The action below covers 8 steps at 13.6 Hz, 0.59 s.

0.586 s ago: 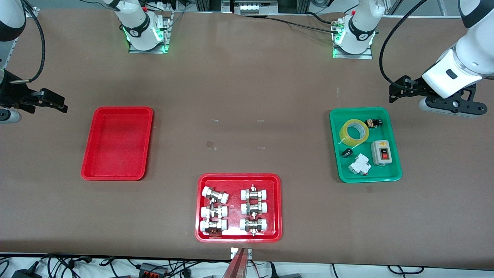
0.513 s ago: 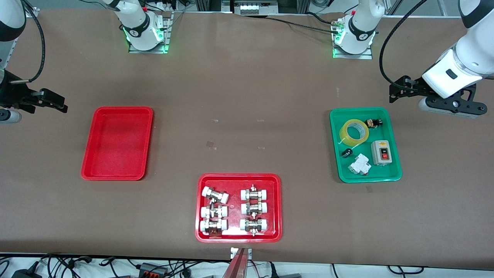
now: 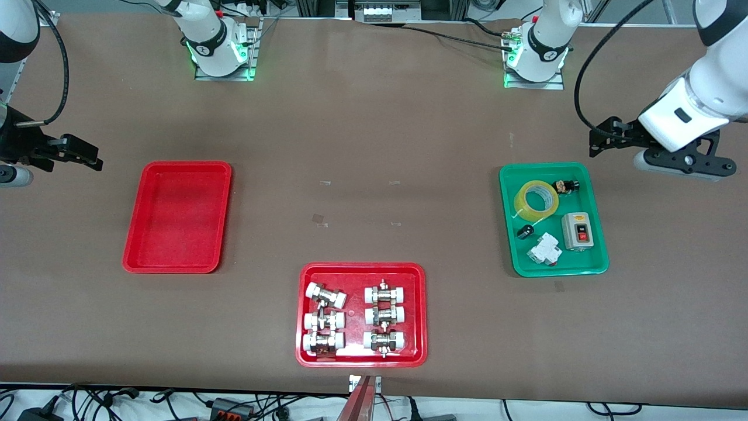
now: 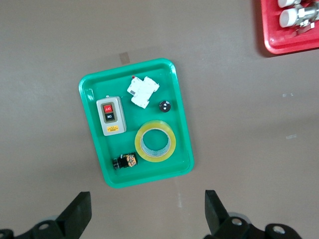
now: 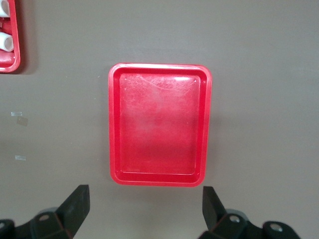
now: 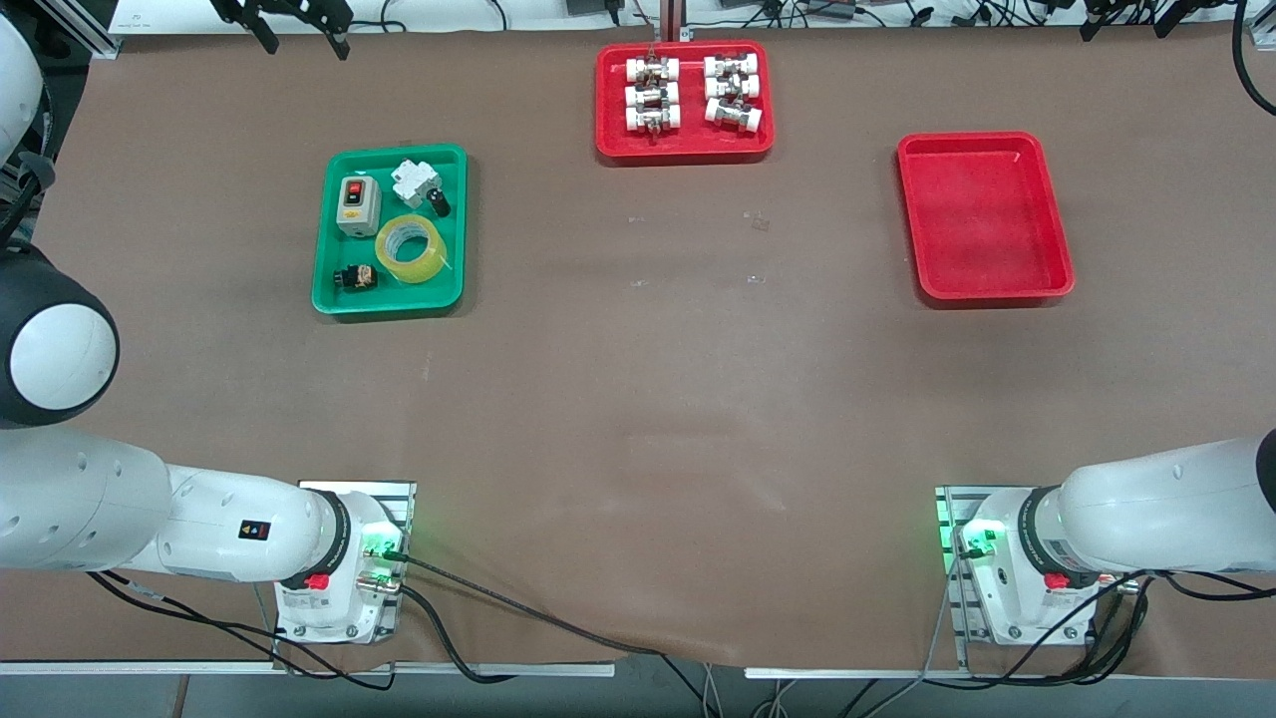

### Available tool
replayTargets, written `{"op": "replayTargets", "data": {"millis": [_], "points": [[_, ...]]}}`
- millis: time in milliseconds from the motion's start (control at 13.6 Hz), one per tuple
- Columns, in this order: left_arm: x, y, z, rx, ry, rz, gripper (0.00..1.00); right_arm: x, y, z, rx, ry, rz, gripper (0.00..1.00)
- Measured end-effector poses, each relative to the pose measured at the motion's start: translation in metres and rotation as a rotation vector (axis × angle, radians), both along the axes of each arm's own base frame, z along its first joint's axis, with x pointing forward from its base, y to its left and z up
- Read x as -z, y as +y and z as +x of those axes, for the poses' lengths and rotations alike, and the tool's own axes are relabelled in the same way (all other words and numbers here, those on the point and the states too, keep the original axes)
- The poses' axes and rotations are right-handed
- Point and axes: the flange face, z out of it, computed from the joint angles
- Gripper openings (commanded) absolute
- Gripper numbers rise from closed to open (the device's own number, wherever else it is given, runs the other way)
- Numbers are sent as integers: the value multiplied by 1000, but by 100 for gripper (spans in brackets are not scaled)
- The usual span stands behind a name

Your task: Left arm passes tape to right arm into tray

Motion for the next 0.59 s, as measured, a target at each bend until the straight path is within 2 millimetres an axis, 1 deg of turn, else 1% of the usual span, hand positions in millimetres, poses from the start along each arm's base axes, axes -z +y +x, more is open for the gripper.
{"op": "replayTargets", "data": {"millis": [73,220,440,513,586], "points": [[18,2,7,-6,30,3,100,0,0,0,0,0,0,100],[60,6,24,-16,92,10,100,2,0,1,0,2,0,100],[117,16,56,-36,131,14,100,5,0,2,-1,7,0,100],[141,16,65,-38,136,15,100,6,2,3,-3,9,0,100],[167,15,71,-38,155,17,100,8,4,4,-8,11,0,100]]}}
